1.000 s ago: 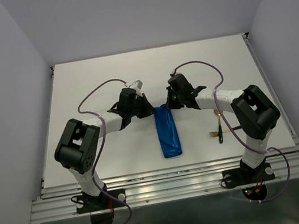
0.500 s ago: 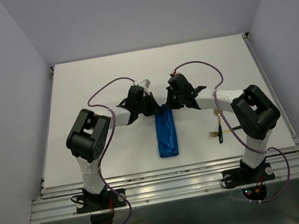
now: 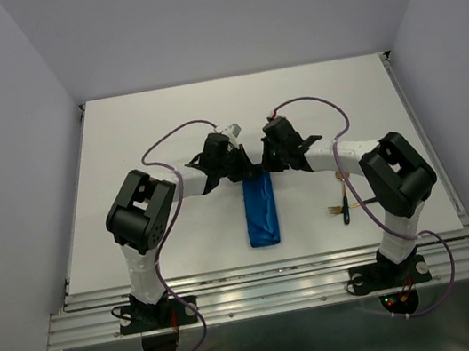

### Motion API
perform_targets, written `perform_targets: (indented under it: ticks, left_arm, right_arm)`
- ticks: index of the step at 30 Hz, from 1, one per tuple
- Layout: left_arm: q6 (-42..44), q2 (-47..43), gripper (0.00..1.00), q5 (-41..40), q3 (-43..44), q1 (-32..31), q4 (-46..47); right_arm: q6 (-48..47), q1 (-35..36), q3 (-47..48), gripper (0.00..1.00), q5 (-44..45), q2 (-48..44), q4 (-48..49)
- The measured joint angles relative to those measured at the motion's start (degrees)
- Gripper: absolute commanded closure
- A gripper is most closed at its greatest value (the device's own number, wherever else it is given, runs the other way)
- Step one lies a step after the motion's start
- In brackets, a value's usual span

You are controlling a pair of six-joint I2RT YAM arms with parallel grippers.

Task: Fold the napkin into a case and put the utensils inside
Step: Stuff the top corner of the smaller-rectangle-folded napkin into the folded napkin.

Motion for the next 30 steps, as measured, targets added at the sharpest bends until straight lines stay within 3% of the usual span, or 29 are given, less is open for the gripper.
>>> perform_targets:
  ticks: [11,30]
  left_arm:
    - [2.7,-6.5,1.00,-0.3,-1.0,0.0,-2.4]
    - [3.3,1.4,1.00,1.3,0.8,-0.1,-2.1]
  right_arm:
    - [0.0,0.0,0.0,0.99,0.0,0.0,0.0]
    - [-0.1,0.0,0.0,0.99,-0.2,0.0,0.0]
